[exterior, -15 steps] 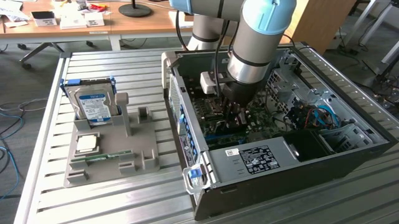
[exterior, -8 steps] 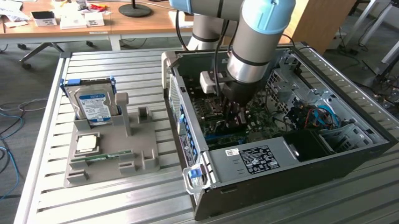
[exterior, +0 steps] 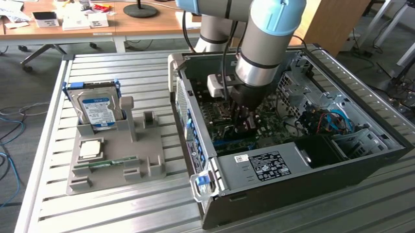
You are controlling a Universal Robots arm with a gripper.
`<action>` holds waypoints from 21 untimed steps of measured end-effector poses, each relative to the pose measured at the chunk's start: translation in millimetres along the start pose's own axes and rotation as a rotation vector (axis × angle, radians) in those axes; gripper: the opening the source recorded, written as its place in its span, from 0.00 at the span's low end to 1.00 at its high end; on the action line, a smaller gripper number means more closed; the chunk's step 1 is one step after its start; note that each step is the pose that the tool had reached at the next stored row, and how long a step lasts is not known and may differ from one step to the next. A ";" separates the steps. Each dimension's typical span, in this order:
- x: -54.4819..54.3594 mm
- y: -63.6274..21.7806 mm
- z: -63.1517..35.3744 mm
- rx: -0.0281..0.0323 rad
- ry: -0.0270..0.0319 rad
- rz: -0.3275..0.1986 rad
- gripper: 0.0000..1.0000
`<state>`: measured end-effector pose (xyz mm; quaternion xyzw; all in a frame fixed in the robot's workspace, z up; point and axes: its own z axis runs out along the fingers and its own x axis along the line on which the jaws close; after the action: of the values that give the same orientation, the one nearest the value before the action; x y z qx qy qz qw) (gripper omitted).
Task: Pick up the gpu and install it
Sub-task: 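Insert the gpu into the slot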
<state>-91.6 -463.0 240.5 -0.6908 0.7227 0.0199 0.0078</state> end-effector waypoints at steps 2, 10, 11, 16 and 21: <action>0.0 0.6 0.5 0.0008 0.0000 0.000 0.27; 0.1 2.1 1.4 0.0012 0.0002 0.000 0.27; 0.2 2.2 1.4 0.0012 0.0001 0.000 0.27; -0.1 2.9 2.1 -0.0003 -0.0026 0.001 0.28; 0.1 2.4 1.4 -0.0003 -0.0005 0.000 0.40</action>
<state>-94.0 -462.9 239.1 -0.6907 0.7228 0.0202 0.0078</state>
